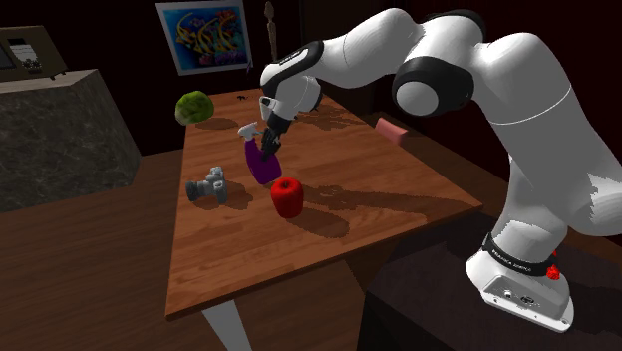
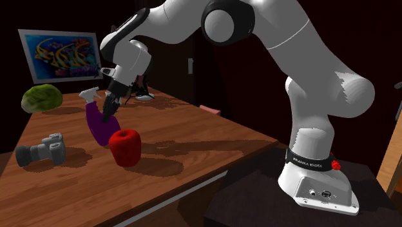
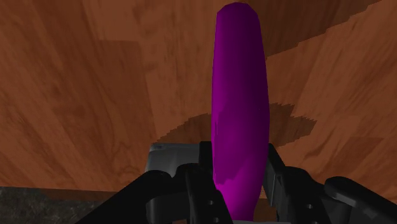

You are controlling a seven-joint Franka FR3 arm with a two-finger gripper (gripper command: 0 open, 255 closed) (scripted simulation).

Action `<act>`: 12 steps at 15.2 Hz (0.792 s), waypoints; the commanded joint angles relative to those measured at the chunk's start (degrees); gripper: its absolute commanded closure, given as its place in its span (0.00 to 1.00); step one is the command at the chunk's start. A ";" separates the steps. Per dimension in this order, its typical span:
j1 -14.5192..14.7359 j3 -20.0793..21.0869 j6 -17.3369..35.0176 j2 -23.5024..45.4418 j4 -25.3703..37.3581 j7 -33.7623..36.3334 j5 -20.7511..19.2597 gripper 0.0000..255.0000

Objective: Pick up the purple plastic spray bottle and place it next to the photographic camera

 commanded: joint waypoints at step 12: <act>0.52 -2.06 -2.15 -4.22 -2.23 0.42 -2.43 0.00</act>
